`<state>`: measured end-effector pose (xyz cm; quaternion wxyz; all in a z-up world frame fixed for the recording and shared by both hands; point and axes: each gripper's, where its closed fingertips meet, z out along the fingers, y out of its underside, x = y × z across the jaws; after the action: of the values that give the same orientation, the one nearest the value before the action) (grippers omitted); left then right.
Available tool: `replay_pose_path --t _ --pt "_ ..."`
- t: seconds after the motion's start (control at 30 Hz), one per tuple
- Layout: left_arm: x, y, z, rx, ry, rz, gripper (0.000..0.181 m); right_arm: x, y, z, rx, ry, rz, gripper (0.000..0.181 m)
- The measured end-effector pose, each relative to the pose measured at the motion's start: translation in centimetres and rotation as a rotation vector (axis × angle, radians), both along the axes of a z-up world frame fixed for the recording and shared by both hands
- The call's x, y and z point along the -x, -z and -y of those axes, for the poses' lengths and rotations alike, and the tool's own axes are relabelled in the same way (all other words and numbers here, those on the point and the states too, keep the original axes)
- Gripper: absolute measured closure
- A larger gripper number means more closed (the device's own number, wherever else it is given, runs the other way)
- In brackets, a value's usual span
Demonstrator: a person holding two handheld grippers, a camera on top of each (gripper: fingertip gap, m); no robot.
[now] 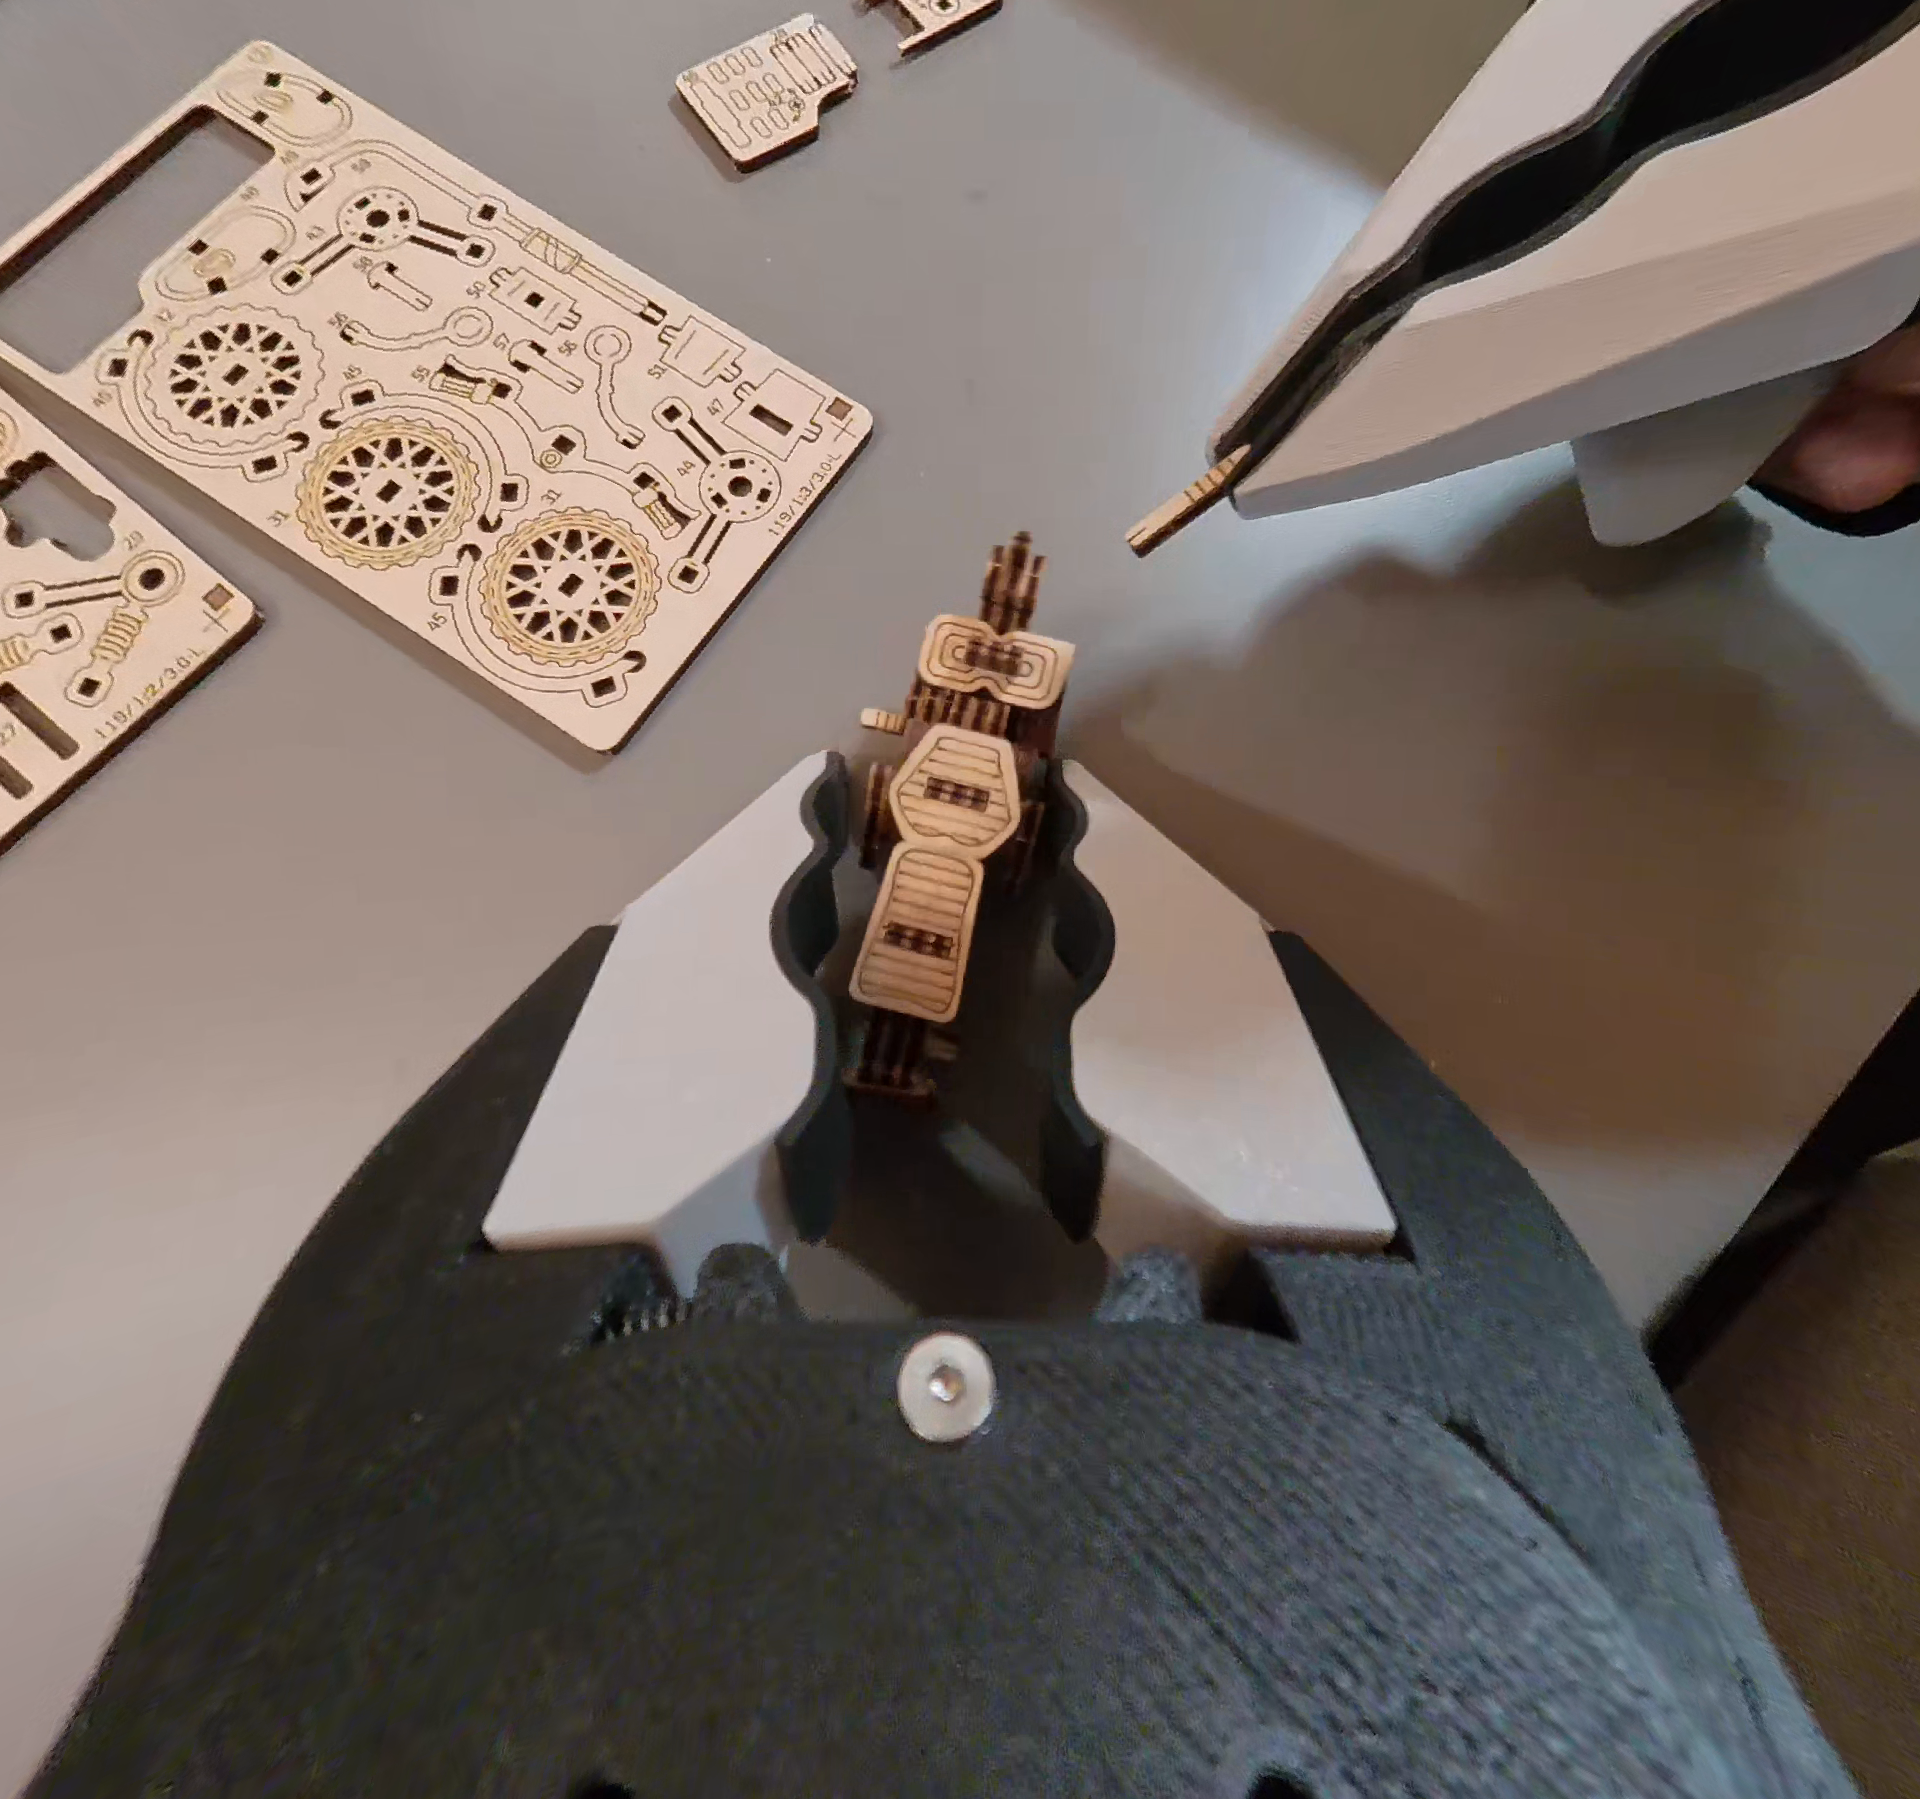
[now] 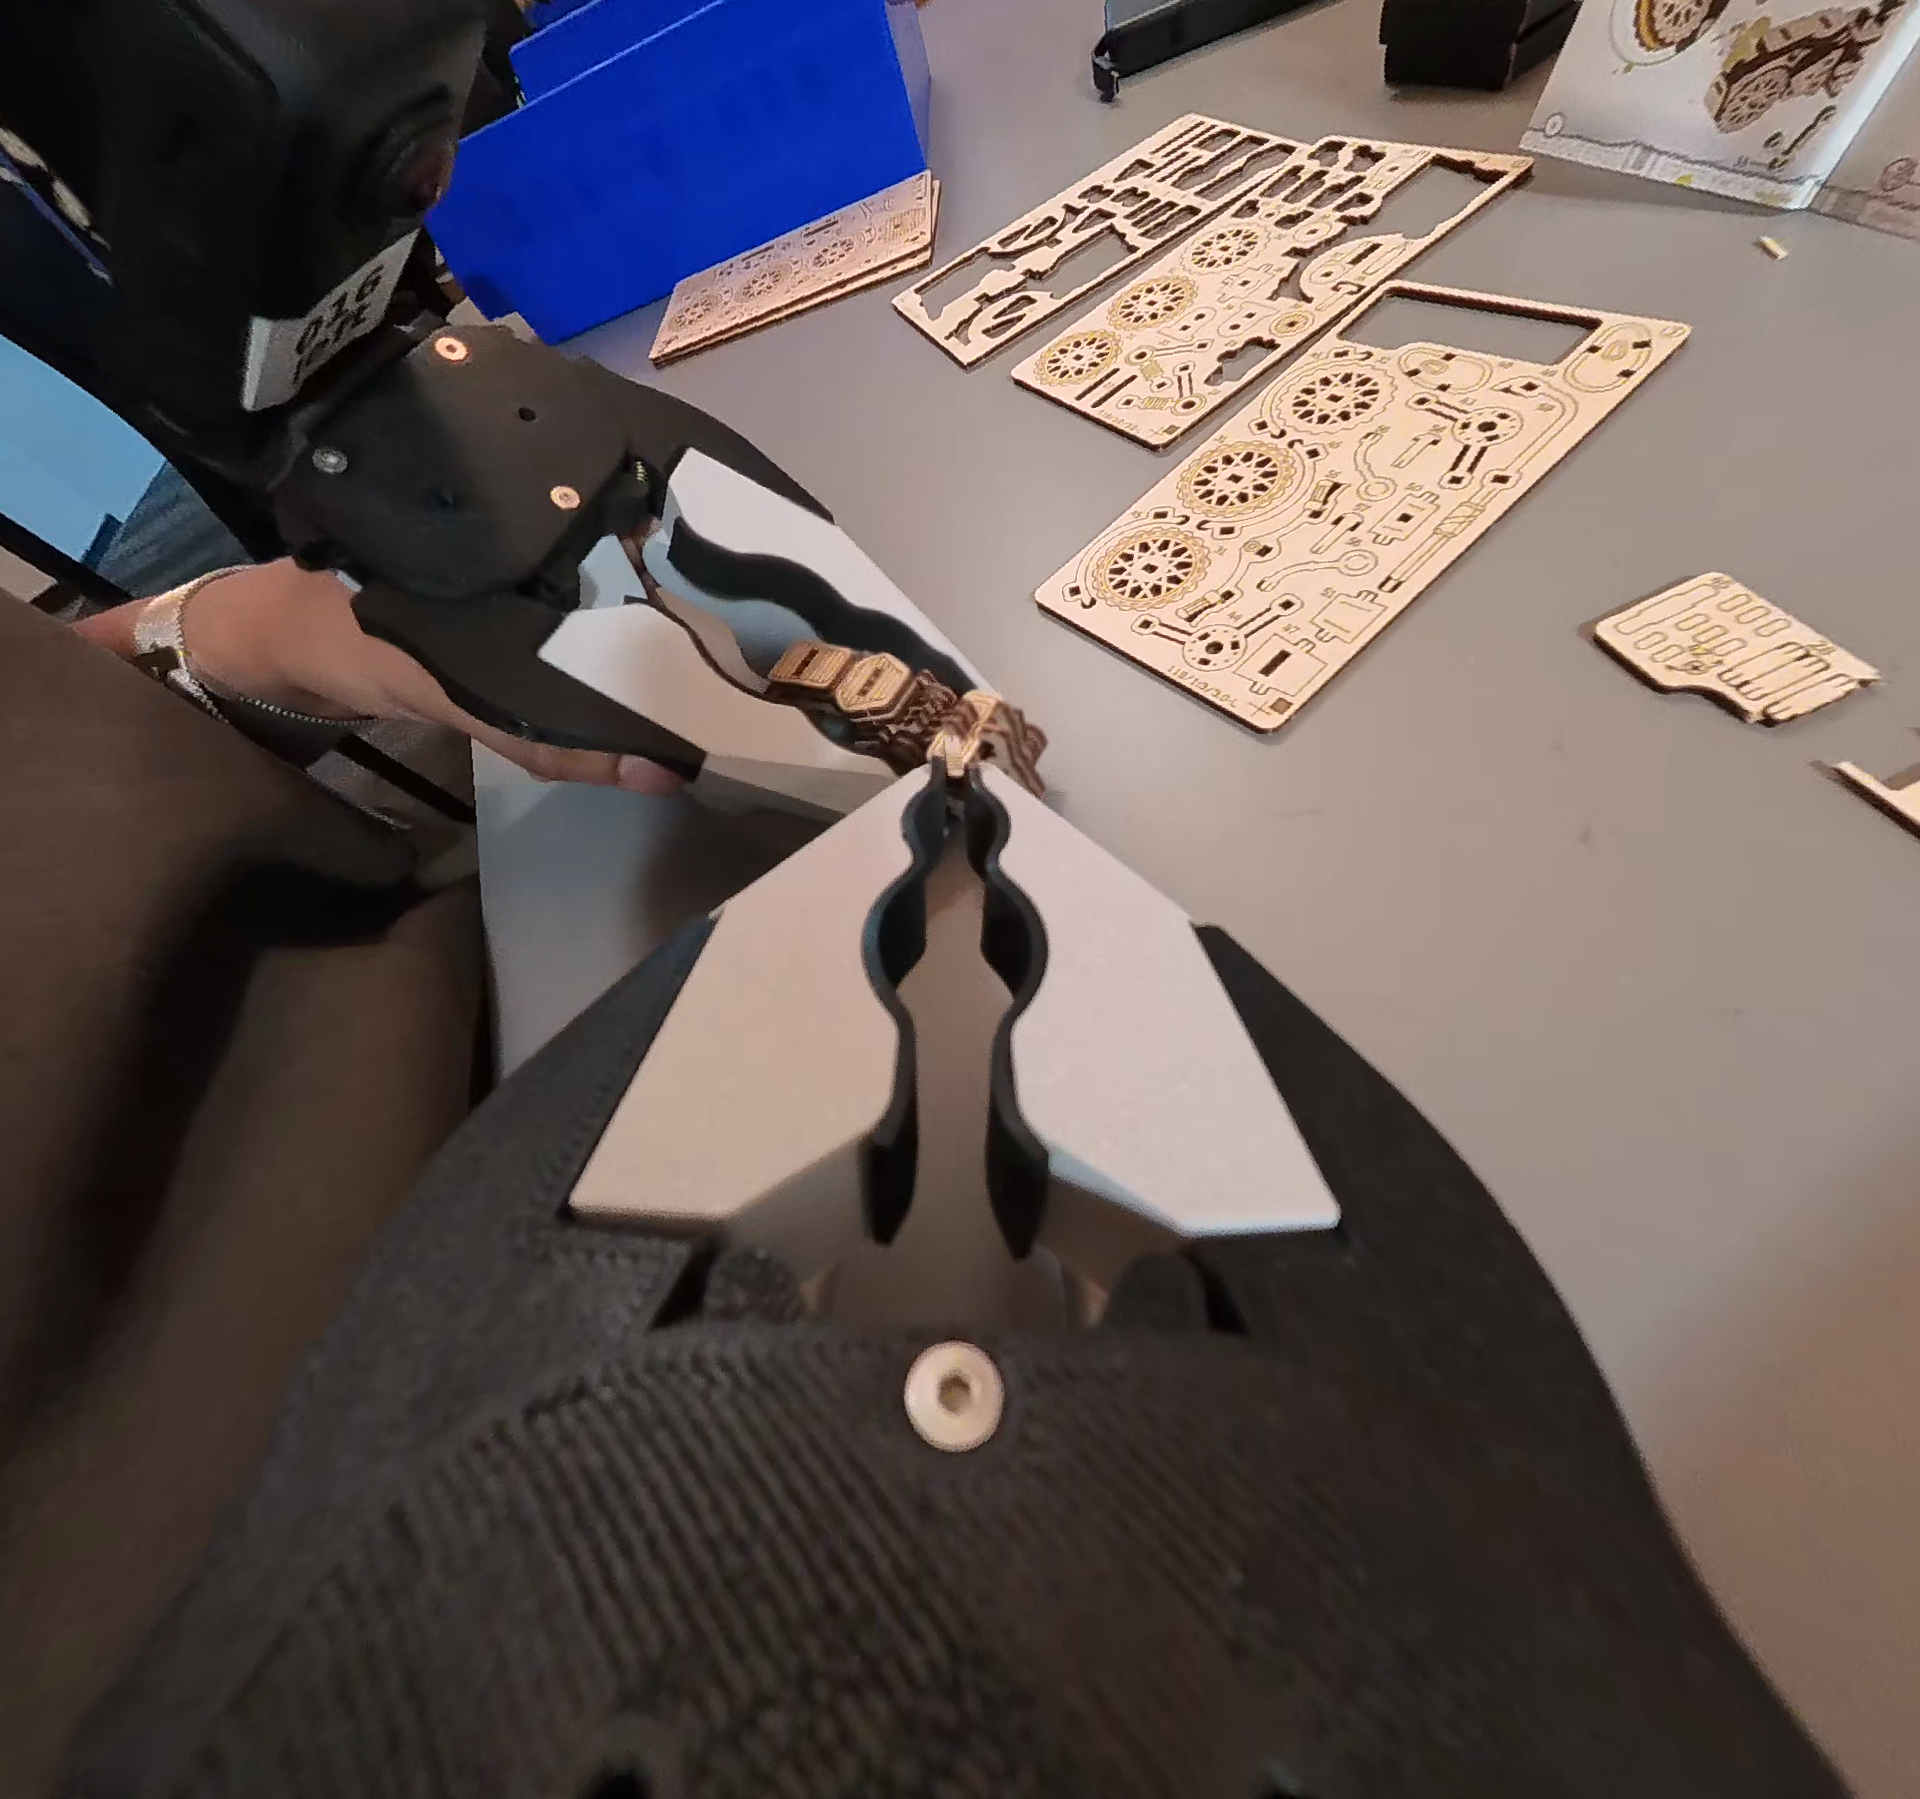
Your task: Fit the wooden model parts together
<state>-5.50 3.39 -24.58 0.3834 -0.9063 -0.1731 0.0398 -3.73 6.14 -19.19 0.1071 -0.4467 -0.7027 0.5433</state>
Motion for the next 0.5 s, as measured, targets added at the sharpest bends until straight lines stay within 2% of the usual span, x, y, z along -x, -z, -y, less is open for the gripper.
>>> replay_pose_path --t 0.13,0.33,0.43,0.5 --pt "-0.49 -0.51 0.03 -0.034 0.016 0.040 0.137 0.07 -0.01 -0.17 0.006 0.005 0.002 0.181" --pt "-0.27 -0.30 0.82 0.020 0.044 -0.056 0.133 0.19 -0.17 -0.51 0.034 0.016 0.007 0.181" --pt "-0.46 -0.02 0.74 0.025 0.060 -0.064 0.141 0.20 -0.19 -0.57 0.036 0.018 0.007 0.181" --pt "-0.53 -0.12 0.63 0.010 0.064 -0.064 0.154 0.20 -0.17 -0.58 0.031 0.019 0.006 0.181"
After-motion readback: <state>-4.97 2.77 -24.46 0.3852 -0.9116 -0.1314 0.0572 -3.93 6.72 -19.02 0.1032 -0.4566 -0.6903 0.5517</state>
